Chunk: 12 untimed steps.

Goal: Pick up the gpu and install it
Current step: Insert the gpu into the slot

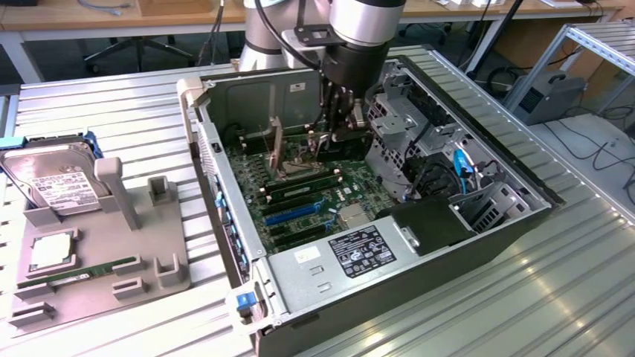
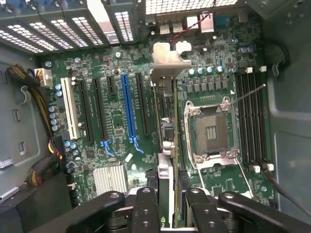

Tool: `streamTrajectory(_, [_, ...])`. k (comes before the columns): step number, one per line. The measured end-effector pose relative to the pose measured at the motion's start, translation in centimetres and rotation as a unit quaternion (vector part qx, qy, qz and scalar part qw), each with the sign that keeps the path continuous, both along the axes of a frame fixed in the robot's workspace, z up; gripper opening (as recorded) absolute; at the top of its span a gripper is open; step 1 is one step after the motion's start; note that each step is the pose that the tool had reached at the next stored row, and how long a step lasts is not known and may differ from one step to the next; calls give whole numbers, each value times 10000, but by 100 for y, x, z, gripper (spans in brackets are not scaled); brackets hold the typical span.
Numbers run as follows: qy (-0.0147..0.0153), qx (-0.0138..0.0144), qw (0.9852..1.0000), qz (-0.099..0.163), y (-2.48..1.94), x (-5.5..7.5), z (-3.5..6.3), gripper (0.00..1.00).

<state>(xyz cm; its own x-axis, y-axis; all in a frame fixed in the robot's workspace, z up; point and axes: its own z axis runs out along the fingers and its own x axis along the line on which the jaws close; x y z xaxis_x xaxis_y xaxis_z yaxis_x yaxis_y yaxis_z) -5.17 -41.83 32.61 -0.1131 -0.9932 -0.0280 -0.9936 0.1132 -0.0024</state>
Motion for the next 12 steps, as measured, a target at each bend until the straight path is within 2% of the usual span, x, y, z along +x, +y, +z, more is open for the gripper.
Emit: streamTrajectory(12, [0, 0, 9994, 359, 0, 0, 4, 27])
